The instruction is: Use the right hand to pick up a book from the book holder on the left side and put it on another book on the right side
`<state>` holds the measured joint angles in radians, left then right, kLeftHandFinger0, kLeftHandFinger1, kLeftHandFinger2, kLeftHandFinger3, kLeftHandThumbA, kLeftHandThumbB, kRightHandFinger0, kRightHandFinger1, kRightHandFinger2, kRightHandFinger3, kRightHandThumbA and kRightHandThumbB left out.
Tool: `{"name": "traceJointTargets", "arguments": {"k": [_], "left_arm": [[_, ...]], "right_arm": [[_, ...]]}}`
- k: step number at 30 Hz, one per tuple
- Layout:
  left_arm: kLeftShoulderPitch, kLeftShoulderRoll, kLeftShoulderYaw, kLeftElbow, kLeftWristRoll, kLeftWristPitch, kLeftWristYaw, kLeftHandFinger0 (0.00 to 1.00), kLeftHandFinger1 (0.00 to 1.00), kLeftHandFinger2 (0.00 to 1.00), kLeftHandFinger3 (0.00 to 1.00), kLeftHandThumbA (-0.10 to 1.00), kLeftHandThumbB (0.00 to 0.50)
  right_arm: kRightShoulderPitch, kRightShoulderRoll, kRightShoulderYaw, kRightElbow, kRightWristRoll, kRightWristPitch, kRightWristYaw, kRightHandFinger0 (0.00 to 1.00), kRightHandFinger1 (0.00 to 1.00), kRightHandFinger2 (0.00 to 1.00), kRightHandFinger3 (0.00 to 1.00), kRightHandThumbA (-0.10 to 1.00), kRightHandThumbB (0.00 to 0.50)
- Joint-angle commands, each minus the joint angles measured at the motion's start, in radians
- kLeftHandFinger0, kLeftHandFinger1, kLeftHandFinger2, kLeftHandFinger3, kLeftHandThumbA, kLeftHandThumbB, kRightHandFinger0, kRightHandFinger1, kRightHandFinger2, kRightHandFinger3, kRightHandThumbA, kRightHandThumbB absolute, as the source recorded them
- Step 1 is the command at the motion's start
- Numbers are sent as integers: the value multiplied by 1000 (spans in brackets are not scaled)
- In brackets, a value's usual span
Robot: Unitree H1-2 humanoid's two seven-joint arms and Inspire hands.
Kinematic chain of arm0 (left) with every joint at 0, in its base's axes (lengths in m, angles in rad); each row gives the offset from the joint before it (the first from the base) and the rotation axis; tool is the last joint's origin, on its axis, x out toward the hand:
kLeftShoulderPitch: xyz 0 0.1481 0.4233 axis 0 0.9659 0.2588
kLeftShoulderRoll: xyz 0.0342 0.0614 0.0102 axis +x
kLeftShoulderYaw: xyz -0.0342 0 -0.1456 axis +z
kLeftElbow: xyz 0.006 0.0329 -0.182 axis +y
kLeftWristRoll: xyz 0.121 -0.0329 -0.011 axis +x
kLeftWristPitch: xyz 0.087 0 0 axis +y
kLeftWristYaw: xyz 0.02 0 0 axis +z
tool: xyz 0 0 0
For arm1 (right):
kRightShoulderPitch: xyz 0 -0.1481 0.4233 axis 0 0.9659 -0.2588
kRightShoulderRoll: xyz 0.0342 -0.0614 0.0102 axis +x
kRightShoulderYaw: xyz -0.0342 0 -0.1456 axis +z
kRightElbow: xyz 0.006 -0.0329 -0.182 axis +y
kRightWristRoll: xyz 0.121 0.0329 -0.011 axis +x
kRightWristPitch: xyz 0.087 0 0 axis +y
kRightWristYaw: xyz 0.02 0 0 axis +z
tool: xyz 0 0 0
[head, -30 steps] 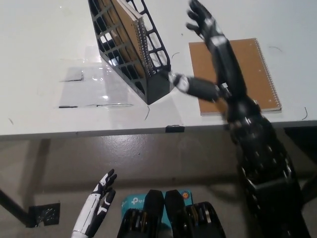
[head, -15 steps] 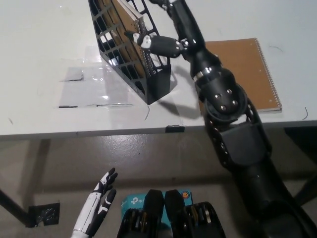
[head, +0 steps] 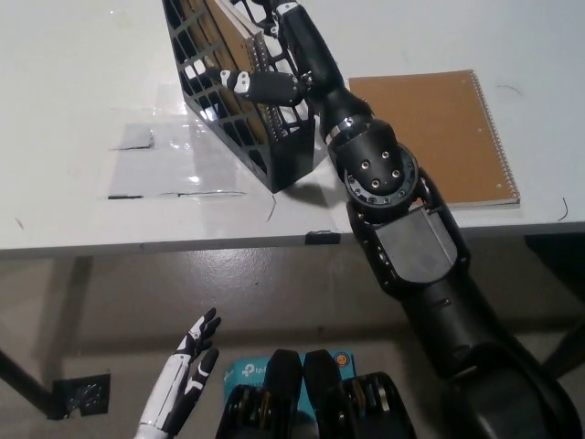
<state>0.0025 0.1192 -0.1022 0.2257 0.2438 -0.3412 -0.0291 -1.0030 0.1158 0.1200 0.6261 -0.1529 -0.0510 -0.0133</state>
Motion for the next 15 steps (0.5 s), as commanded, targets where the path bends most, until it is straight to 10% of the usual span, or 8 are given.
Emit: {"name": "traceJointTargets", "arguments": {"k": [1,15], "left_arm": [[0,3,4,-21,3,-43,24,986,1000,1000,1000,1000,137],[-8,6,6,-24,12,-40,23,975,1000,1000,1000,1000,145]], "right_arm": [[-93,18,-7,48,4,-53,-27,831,984,1000,1000,866,261],[-166,18,-16,194,20,-91,-34,881,995,1000,1000,857,275]]}}
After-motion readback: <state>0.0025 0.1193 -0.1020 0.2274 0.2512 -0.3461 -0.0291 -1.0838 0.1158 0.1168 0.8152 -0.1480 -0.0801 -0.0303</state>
